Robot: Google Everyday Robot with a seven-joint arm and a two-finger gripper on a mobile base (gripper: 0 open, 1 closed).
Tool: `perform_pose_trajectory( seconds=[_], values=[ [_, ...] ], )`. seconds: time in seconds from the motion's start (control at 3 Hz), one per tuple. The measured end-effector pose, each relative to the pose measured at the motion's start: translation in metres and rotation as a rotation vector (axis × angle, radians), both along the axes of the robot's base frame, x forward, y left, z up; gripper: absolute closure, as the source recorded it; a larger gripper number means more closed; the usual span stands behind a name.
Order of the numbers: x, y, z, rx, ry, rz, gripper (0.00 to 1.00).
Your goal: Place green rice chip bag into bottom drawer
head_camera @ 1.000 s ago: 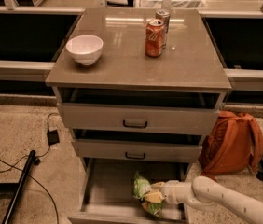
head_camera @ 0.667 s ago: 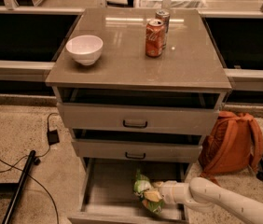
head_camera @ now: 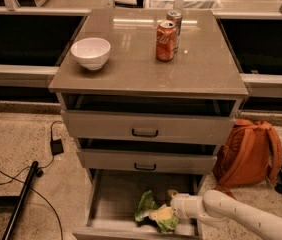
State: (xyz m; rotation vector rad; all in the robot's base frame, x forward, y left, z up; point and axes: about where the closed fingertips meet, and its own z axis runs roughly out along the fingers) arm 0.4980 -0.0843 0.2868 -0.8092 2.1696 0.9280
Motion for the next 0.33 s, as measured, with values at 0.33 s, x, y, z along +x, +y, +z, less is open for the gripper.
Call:
perform_pose_trajectory(
  seconds=[0.33],
  values=[
    [0.0,0.0,0.0,0.0,0.0,0.0,0.0]
  ],
)
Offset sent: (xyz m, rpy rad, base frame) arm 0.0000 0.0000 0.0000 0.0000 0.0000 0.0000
